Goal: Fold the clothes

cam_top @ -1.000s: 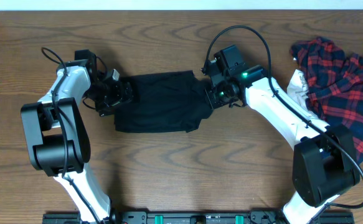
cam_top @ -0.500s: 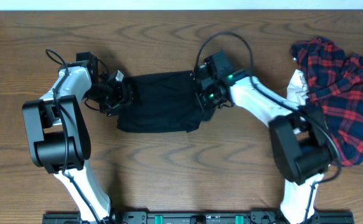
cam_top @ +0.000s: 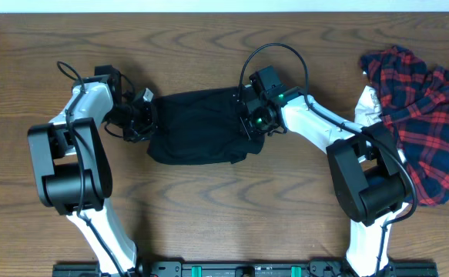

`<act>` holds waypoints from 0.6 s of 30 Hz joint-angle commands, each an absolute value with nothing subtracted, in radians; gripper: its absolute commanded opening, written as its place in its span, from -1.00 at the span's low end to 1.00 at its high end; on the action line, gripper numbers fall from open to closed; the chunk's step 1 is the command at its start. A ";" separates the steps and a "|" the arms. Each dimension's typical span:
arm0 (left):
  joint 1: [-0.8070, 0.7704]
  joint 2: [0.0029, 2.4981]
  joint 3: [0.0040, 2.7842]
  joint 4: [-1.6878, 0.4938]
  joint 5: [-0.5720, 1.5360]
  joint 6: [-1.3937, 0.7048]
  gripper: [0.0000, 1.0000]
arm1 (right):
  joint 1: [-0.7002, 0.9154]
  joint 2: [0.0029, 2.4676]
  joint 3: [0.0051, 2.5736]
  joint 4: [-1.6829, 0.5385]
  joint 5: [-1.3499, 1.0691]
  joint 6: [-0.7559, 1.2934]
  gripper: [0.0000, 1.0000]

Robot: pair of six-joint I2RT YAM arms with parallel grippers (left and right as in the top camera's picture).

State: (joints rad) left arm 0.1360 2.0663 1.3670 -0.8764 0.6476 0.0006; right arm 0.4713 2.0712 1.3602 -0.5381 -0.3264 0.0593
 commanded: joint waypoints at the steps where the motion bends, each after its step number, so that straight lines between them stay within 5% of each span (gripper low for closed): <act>1: 0.135 1.939 1.374 -0.884 0.604 -0.009 -0.88 | 0.459 2.072 1.371 -0.551 -0.344 0.058 -0.53; 18: 0.069 1.500 1.386 -0.826 0.183 -0.019 -0.88 | 0.391 1.814 1.371 -0.557 -0.271 0.078 -0.53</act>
